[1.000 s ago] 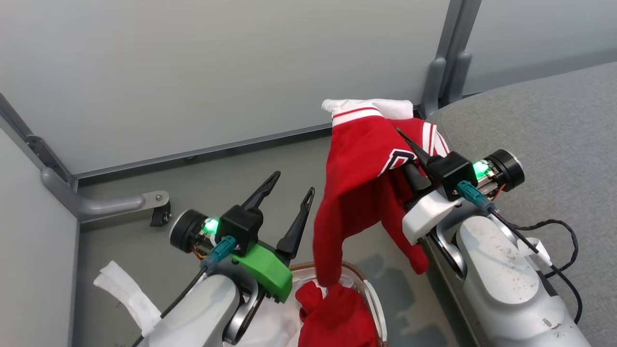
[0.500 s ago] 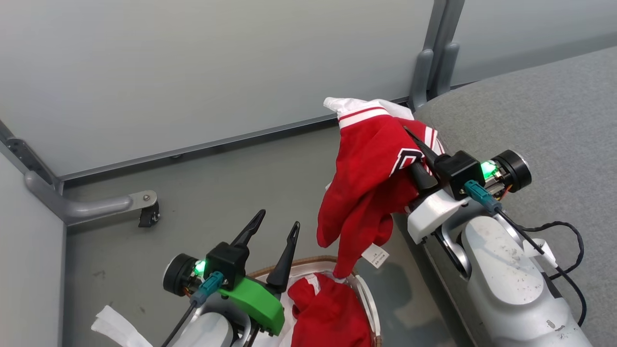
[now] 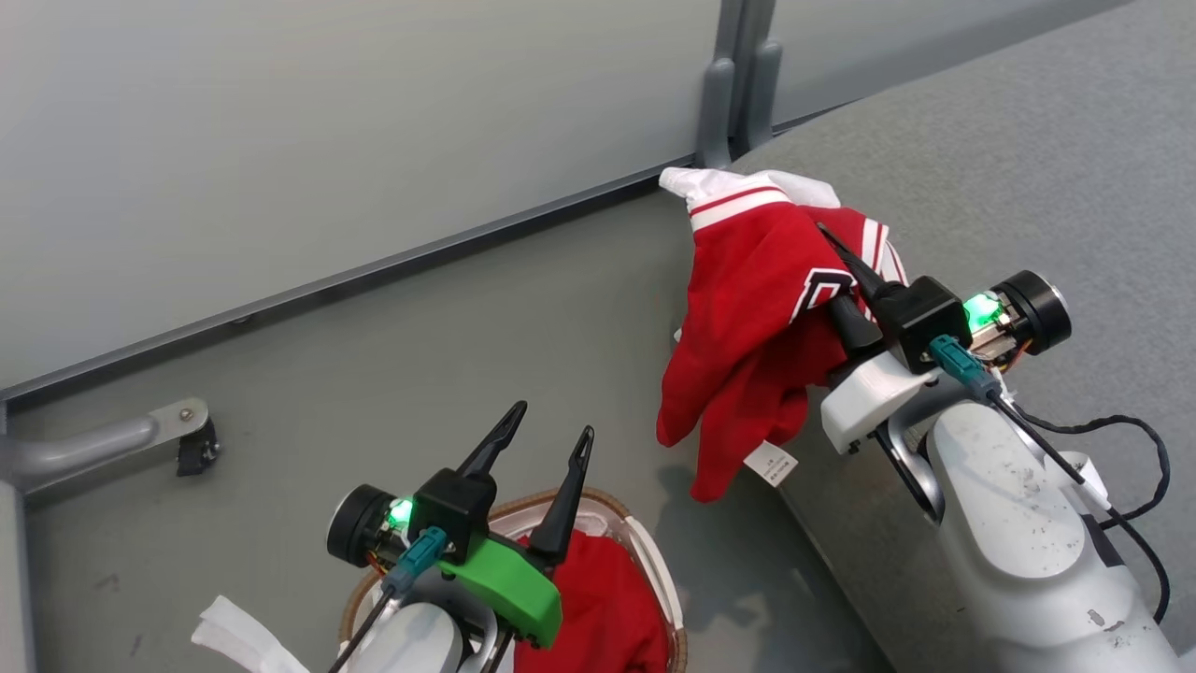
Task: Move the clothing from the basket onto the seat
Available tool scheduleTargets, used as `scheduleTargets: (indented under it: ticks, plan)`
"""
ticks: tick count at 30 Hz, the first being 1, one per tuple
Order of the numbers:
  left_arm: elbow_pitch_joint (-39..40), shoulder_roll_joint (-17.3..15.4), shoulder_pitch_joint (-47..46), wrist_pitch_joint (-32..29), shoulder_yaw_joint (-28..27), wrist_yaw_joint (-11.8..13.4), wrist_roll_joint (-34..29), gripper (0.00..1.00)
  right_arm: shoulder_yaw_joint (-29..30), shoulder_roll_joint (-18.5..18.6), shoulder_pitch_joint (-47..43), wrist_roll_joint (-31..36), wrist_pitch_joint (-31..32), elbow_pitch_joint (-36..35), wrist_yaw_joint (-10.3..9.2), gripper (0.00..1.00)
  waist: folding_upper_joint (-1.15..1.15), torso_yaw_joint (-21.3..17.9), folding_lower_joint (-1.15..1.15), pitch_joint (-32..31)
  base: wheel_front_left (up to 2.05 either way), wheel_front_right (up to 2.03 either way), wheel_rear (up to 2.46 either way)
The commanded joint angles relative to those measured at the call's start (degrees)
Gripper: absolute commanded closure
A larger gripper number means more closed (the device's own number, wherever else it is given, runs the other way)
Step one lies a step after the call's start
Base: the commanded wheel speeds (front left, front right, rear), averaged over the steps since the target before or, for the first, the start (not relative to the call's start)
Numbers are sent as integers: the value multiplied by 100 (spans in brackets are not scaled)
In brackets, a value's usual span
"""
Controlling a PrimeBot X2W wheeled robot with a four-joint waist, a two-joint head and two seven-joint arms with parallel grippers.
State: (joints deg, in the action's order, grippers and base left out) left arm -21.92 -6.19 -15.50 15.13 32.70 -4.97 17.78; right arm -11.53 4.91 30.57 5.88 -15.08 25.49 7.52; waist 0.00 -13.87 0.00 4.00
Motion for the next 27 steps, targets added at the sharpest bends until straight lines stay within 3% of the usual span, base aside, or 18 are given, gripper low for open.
scheduleTargets:
  ticks: [1, 7, 14, 21, 27]
  plan:
    - [-13, 15, 21, 3, -41, -37, -52, 0, 51, 43, 50, 11, -14, -44, -6, 100, 0, -553, 0, 222, 0, 0, 0]
    - [-76, 67, -121, 3, -31, -131, -262, 0, 203, 25, -4, -7, -15, -107, -7, 100, 0, -1138, 0, 467, 0, 0, 0]
    - [-146, 62, -259, 3, 20, -200, -383, 0, 346, -25, -38, -10, -14, -153, -6, 100, 0, -1483, 0, 775, 0, 0, 0]
    - [-121, -12, -422, 3, 130, -239, -512, 0, 575, -13, 114, -9, -14, -200, -6, 100, 0, -1402, 0, 1140, 0, 0, 0]
    - [-130, -147, -646, 3, 205, -248, -586, 0, 828, 280, 642, 63, -14, -298, -7, 100, 0, -1118, 0, 1614, 0, 0, 0]
